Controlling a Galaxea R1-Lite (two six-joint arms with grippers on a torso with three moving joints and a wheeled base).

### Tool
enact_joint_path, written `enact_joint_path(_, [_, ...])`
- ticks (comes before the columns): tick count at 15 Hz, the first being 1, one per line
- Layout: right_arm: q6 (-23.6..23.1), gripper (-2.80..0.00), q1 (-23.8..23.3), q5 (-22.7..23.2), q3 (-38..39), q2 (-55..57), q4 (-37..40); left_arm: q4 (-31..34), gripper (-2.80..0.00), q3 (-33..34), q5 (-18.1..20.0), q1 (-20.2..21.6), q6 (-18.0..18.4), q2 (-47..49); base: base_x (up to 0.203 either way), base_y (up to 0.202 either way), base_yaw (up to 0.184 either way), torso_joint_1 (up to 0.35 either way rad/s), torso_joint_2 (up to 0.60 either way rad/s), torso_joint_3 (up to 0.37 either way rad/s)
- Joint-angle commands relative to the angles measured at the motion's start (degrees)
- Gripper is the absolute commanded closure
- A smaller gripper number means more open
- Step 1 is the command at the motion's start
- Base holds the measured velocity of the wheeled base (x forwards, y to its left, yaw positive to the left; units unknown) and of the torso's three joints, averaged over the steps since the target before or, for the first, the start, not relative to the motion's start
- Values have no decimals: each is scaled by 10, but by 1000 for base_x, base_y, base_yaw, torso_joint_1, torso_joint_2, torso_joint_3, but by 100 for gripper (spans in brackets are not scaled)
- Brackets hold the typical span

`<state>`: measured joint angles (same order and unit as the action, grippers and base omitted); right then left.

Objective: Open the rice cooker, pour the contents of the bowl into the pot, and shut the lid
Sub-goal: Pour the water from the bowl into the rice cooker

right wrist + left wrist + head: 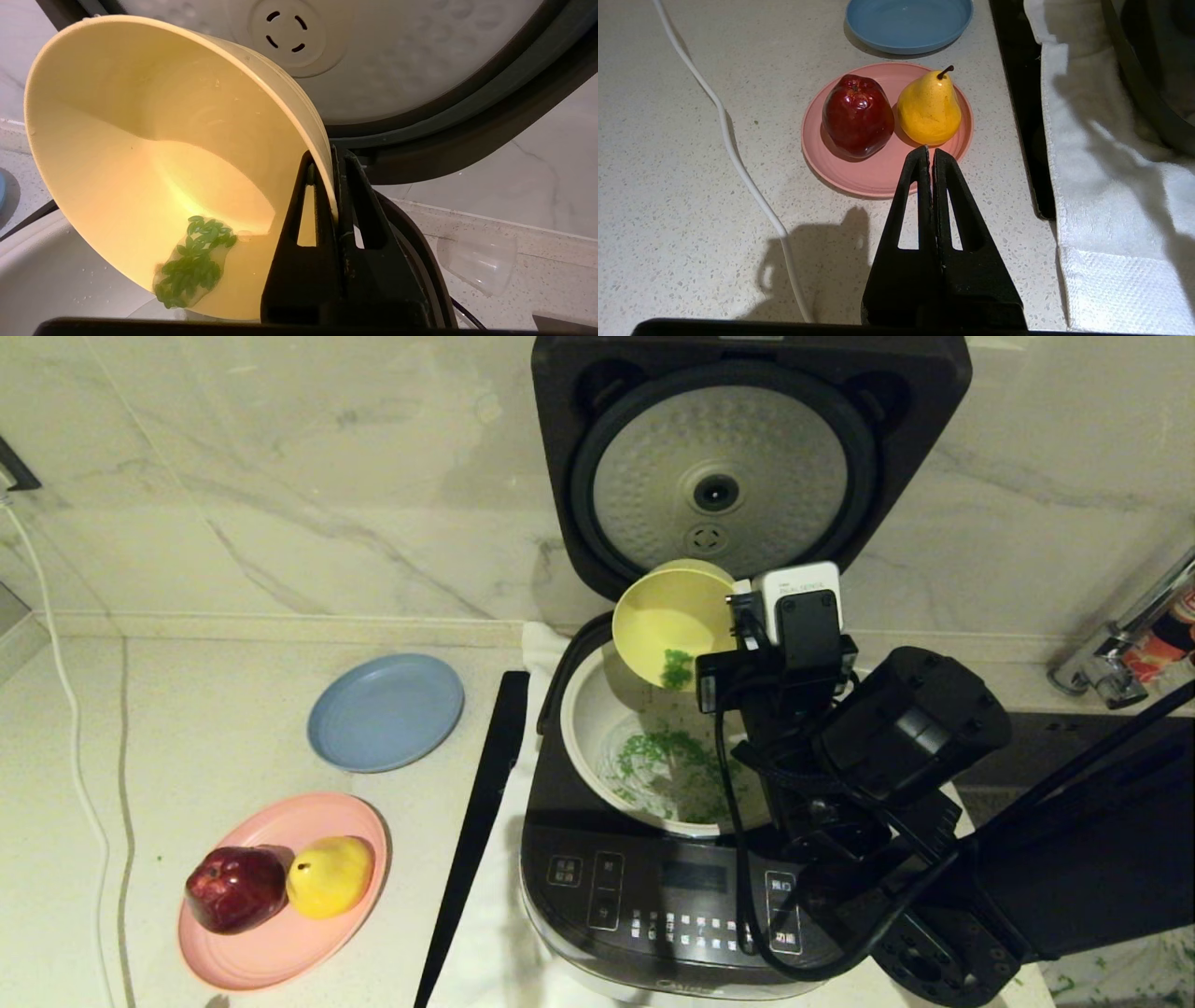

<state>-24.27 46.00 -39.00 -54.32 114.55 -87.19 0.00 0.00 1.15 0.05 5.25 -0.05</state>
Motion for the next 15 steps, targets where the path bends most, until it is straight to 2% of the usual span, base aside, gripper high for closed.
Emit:
enact_joint_path(1, [-1, 0, 1, -2, 0, 0, -5, 0, 0, 5, 0, 0, 0, 0, 0, 0, 0, 0, 0, 0])
enact_joint_path(12, [-11, 0, -5, -3, 1, 19, -5, 0, 0, 5, 0, 0, 0, 0, 0, 0, 0, 0, 0, 0])
enact_joint_path(15, [-17, 0, -2, -3, -22, 0, -5, 0, 0, 5, 0, 0, 0, 0, 0, 0, 0, 0, 0, 0])
